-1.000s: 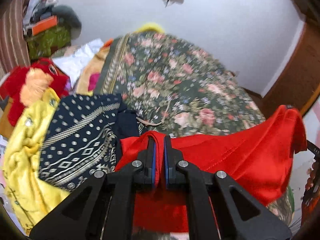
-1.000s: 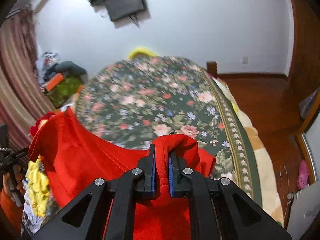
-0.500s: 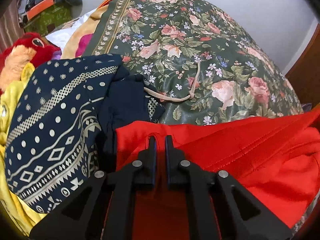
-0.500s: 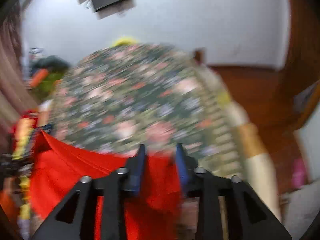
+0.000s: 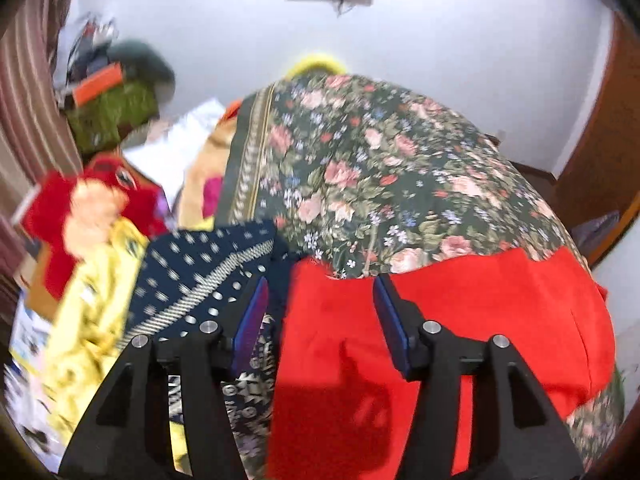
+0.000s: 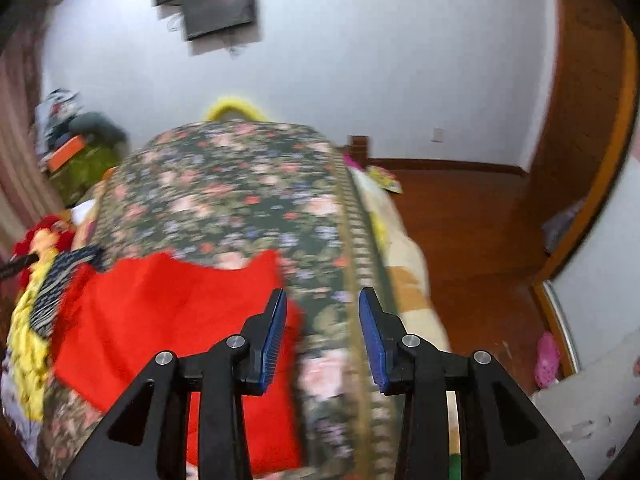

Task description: Fold large clothes

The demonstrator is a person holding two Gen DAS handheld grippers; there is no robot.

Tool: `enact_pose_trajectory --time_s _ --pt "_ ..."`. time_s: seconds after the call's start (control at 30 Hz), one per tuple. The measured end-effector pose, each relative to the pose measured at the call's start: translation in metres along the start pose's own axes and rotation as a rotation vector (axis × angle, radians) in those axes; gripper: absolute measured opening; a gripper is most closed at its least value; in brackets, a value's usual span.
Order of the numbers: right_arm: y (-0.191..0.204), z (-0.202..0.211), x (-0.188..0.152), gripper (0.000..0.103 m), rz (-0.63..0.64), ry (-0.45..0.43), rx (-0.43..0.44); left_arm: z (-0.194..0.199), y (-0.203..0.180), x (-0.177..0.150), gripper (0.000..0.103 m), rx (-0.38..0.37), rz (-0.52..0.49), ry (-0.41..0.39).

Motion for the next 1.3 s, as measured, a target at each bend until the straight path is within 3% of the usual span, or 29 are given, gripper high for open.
enact_pose_trajectory --time_s 0.2,0.37,0.47,0.6,0.8,0.87,0.93,0.97,1.07,1.23,1.3 --pt "0.097 -0.001 -0.007 0.034 0.073 0.026 0.176 0.034 -0.025 -0.023 0.065 -0.001 -0.149 -0.018" --pt "0.179 -0.021 -0.030 0.034 0.140 0.089 0.289 0.021 -0.053 -0.060 0.065 -0.066 -0.207 0.041" --pt "0.219 -0.042 -0.050 0.034 0.196 0.137 0.321 0.005 -0.065 -0.083 0.065 -0.112 -0.212 0.090" --pt "0.250 -0.070 -0.080 0.034 0.291 0.197 0.293 -0.027 -0.074 -0.116 0.065 -0.162 -0.184 0.180" --pt "0.233 -0.095 -0.103 0.034 0.367 0.224 0.194 -0.053 -0.068 -0.150 0.069 -0.185 -0.143 0.221" --pt "0.217 -0.098 -0.105 0.052 0.366 0.228 0.170 -0.054 -0.061 -0.155 0.072 -0.200 -0.095 0.217" --pt "0.196 -0.095 -0.102 0.086 0.347 0.206 0.124 -0.055 -0.053 -0.160 0.074 -0.207 -0.054 0.219" --pt "0.183 -0.093 -0.100 0.089 0.340 0.186 0.089 -0.054 -0.048 -0.163 0.075 -0.207 -0.033 0.221" --pt "0.145 -0.089 -0.101 0.090 0.324 0.185 0.003 -0.051 -0.040 -0.171 0.078 -0.197 -0.019 0.229" --pt "0.093 -0.079 -0.108 0.092 0.144 0.226 0.105 -0.042 -0.016 -0.181 0.078 -0.067 -0.057 0.226" --pt "0.070 -0.072 -0.109 0.092 0.108 0.222 0.070 -0.040 0.001 -0.191 0.078 -0.003 -0.056 0.238"
Point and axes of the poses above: each gripper's, at about its wrist camera, not at the fingertips, and z roughly against the way its jaws point, y to its left, x to its top, the point moved 9 cm from there along -z, roughly the way its jaws point, and after that the axes turned 1 degree about y, right-handed, at the moved point
